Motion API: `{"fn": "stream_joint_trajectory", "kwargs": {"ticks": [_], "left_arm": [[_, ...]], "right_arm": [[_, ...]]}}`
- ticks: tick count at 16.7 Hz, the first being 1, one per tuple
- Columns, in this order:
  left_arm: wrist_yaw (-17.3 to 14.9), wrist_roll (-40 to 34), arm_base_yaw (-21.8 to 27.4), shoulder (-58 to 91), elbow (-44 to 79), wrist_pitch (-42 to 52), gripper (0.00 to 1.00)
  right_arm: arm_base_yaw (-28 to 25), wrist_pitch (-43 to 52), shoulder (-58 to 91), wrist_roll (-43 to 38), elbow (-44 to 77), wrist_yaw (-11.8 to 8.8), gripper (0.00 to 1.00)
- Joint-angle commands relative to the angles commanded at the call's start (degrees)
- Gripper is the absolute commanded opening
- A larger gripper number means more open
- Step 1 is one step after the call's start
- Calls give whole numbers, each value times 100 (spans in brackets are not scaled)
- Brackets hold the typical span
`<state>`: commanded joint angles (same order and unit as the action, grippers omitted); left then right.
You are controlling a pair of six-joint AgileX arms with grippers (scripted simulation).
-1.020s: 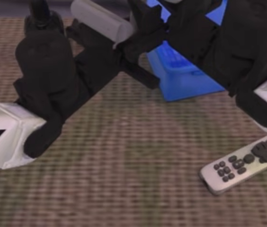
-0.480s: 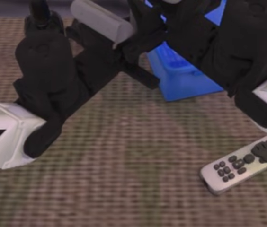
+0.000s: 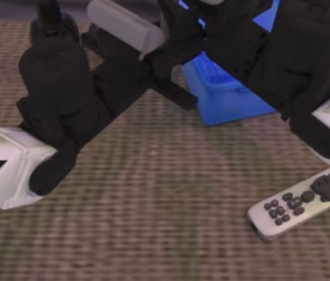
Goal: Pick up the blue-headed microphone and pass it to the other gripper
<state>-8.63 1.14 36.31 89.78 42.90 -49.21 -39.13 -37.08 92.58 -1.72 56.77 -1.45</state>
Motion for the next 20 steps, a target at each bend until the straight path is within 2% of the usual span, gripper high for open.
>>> {"fn": "stream_joint_trajectory", "kwargs": {"ticks": [10, 18, 19, 20], "left_arm": [[0, 0, 0, 0, 0, 0, 98], [0, 0, 0, 0, 0, 0, 100], [184, 103, -143, 46, -47, 5, 100], [180, 103, -147, 27, -66, 10, 100]], "right_arm": [[0, 0, 0, 0, 0, 0, 0], [0, 0, 0, 0, 0, 0, 0], [9, -5, -56, 58, 37, 69, 0], [18, -5, -67, 57, 27, 58, 0]]}}
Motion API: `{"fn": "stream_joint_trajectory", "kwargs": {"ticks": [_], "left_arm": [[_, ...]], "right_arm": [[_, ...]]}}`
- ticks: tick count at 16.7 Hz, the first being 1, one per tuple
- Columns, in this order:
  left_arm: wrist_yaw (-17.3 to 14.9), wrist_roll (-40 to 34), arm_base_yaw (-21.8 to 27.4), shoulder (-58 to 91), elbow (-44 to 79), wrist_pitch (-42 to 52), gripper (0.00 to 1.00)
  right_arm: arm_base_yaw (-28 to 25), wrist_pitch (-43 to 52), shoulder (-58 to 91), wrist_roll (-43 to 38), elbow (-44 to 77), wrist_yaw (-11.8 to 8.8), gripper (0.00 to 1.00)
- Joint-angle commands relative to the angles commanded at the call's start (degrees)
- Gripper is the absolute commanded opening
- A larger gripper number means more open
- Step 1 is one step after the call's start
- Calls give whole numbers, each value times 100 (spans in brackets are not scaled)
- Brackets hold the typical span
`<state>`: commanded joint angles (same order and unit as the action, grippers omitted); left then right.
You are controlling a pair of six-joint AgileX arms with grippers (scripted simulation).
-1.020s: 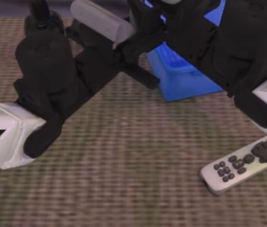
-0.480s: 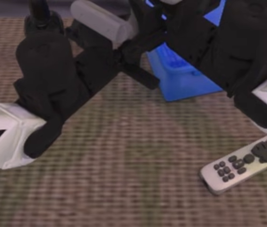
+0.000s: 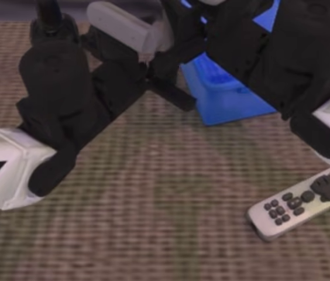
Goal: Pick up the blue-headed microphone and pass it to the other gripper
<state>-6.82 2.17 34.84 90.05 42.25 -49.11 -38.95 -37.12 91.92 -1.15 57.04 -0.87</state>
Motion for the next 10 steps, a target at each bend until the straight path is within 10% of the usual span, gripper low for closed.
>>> {"fn": "stream_joint_trajectory", "kwargs": {"ticks": [10], "left_arm": [[-171, -7, -311, -1635, -1396, 236, 100]], "right_arm": [[640, -3, -641, -29, -630, -706, 0]]}}
